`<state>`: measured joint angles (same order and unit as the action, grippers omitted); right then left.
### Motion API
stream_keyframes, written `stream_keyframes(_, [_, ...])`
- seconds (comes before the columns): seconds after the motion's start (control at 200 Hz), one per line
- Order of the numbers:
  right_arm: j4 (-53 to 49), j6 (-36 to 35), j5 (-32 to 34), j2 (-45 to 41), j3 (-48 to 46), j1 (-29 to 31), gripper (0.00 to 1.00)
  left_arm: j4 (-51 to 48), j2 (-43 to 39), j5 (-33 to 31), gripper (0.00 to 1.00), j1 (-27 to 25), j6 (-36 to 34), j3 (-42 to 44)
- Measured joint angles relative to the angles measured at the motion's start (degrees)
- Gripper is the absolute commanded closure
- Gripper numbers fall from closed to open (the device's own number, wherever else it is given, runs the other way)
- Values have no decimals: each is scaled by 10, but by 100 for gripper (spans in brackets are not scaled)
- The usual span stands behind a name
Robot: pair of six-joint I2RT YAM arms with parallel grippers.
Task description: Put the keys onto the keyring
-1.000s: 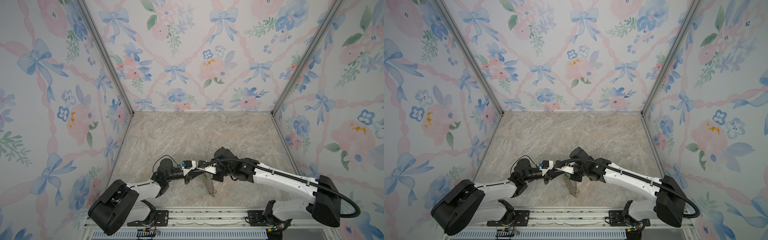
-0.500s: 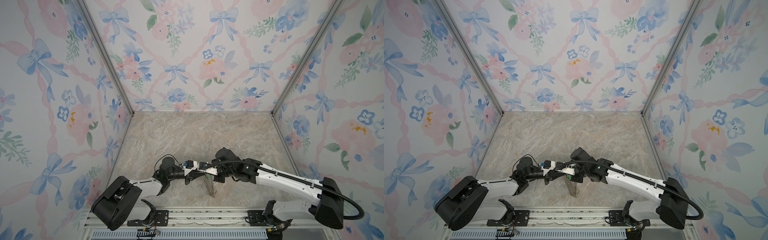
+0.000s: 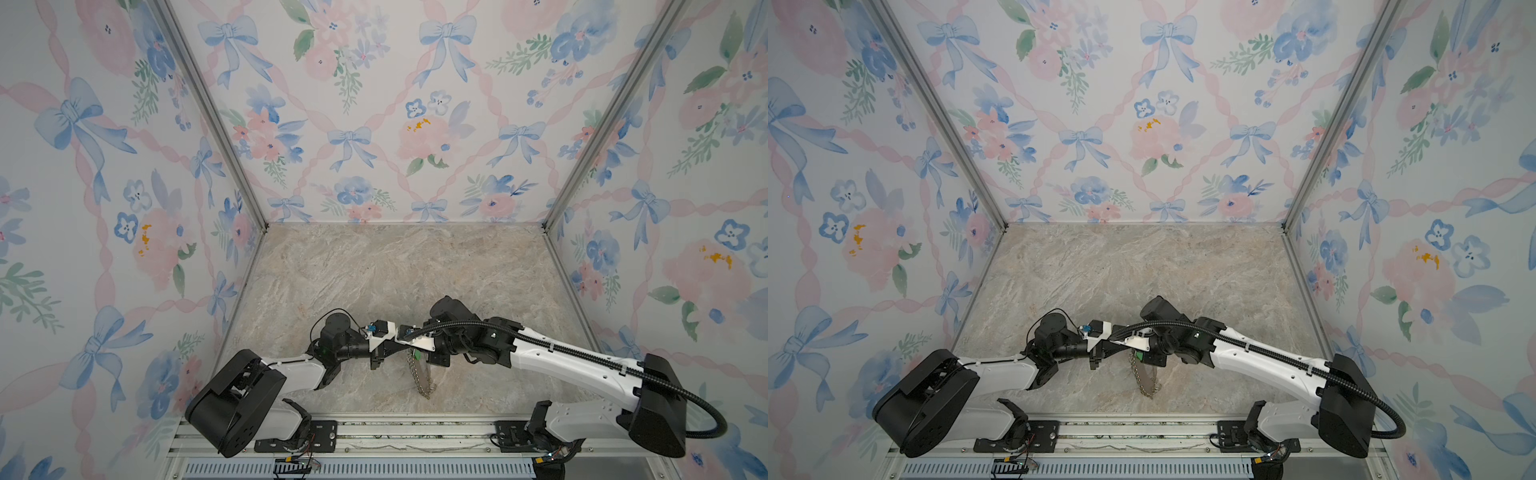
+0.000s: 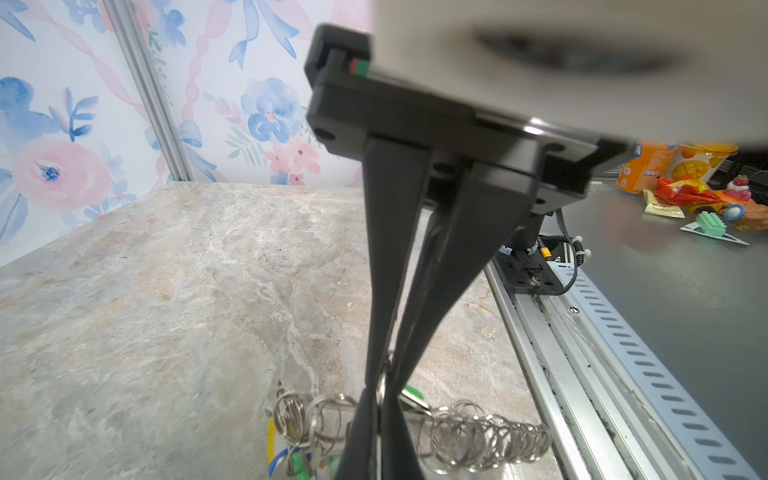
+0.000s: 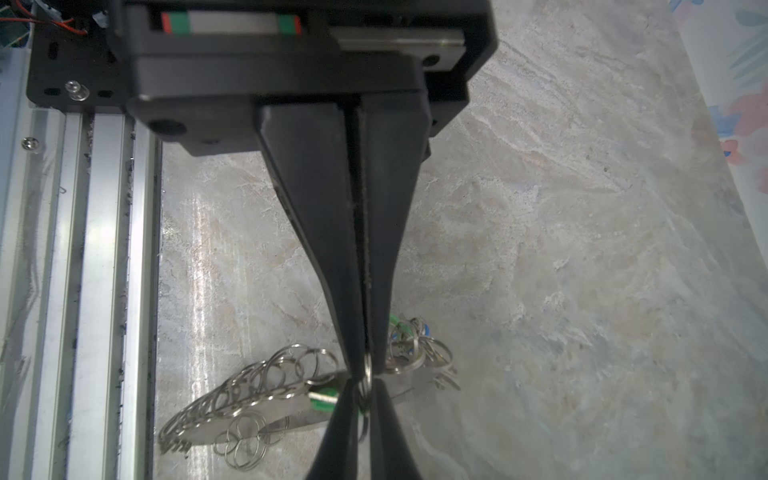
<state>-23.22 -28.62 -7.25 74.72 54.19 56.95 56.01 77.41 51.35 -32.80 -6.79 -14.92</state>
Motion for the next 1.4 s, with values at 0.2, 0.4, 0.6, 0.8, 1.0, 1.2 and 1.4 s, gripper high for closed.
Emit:
stream_keyframes(0.2, [76, 23, -47, -56, -71, -39, 84, -4, -6, -21, 100, -1, 6, 0])
stream_keyframes(0.4, [131, 42, -101, -71, -107, -69, 87, 5, -12, -30, 100, -2, 14, 0])
stream_keyframes(0.6, [167, 47, -129, -71, -125, -75, 90, 23, -12, -38, 100, -6, 21, 6])
stream_keyframes(0.8, [186, 53, -137, -67, -131, -82, 91, 51, -7, -45, 100, -8, 36, 12])
stream_keyframes(1.0, [211, 63, -138, -66, -143, -86, 87, 82, 9, -50, 100, -11, 49, 16])
stream_keyframes(1.2, [244, 73, -145, -65, -160, -90, 86, 104, 18, -54, 100, -13, 59, 20])
stream_keyframes(1.4, [274, 82, -157, -60, -172, -96, 83, 117, 19, -57, 100, -13, 60, 26])
